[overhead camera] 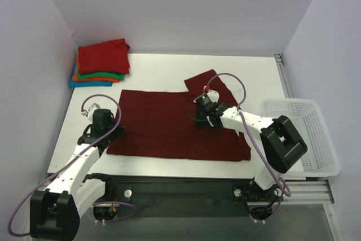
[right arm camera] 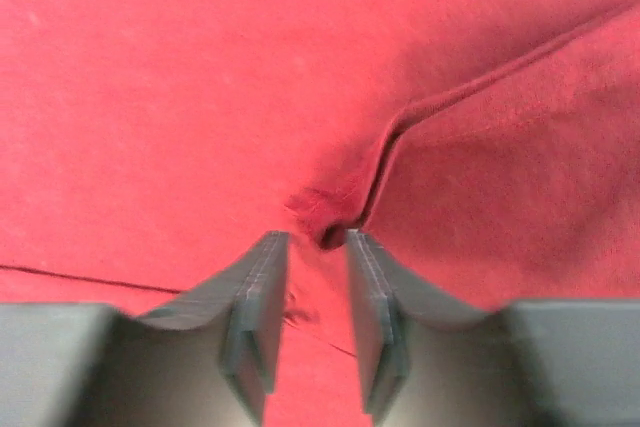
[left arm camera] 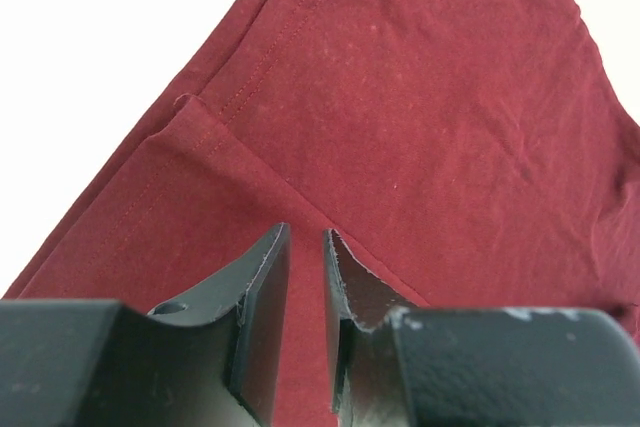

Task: Fold and stack the t-shirts
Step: Fold the flattened tshirt in 1/3 of the way, then grap the side of the flattened tshirt furthest away from the robot with both arms

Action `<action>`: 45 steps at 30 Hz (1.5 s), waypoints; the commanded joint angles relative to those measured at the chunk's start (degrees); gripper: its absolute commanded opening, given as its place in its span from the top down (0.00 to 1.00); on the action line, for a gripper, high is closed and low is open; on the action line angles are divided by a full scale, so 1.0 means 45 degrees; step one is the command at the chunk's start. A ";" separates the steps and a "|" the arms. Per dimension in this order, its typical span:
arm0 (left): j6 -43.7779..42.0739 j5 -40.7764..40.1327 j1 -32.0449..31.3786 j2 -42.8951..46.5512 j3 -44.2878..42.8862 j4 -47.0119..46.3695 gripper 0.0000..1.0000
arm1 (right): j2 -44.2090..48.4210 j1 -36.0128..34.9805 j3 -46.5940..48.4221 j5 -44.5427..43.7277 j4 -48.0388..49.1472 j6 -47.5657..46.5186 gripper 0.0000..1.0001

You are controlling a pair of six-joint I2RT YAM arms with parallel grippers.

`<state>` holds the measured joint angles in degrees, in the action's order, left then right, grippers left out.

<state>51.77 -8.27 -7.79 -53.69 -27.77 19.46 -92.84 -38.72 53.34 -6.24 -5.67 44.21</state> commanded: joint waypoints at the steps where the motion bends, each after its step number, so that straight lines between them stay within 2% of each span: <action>1: -0.0235 0.0237 -0.0026 -0.0138 -0.0565 -0.0673 0.68 | -0.0307 0.0010 0.1286 -0.0488 -0.0653 -0.1248 0.67; 4: -0.0254 0.0101 -0.0026 -0.0625 -0.1209 -0.0654 0.63 | -0.0113 0.0457 0.2029 -0.0158 -0.0985 -0.1736 0.58; 6: -0.0254 -0.0679 -0.0046 -0.1132 -0.2302 -0.0324 0.62 | 0.0083 0.0848 0.2383 0.0213 -0.1102 -0.1951 0.58; 11: -0.0332 -0.2027 -0.0007 -0.3923 -0.5171 -0.0224 0.62 | 0.0280 0.3051 0.3340 0.1132 -0.1298 -0.2205 0.59; 12: -0.0371 -0.2145 -0.0084 -0.4469 -0.6337 -0.0030 0.62 | 0.0221 0.3367 0.3690 0.1268 -0.1318 -0.2264 0.59; 18: -0.0080 -0.2985 -0.0143 -0.9152 -1.0090 0.1159 0.62 | -0.0677 0.5339 0.4921 0.2830 -0.1181 -0.2538 0.60; 24: -0.0137 -0.3395 -0.0085 -1.2807 -1.3161 0.2390 0.62 | -0.1712 0.6493 0.5626 0.4040 -0.0732 -0.2694 0.60; 29: -0.0156 -0.3787 -0.0007 -1.4668 -1.5425 0.3135 0.62 | -0.2455 0.6924 0.6056 0.4687 -0.0537 -0.2753 0.60; 36: -0.0293 -0.4119 0.0072 -1.6504 -1.7576 0.4422 0.62 | -0.3099 0.7491 0.5998 0.5605 -0.0088 -0.2480 0.61; 45: 0.0175 -0.4255 0.0052 -1.6876 -1.7520 0.4912 0.61 | -0.3588 0.7901 0.6173 0.6035 0.0069 -0.2265 0.61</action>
<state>51.81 -26.04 -7.79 -128.51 -104.95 39.48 -108.88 -3.86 78.67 18.98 -6.35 33.36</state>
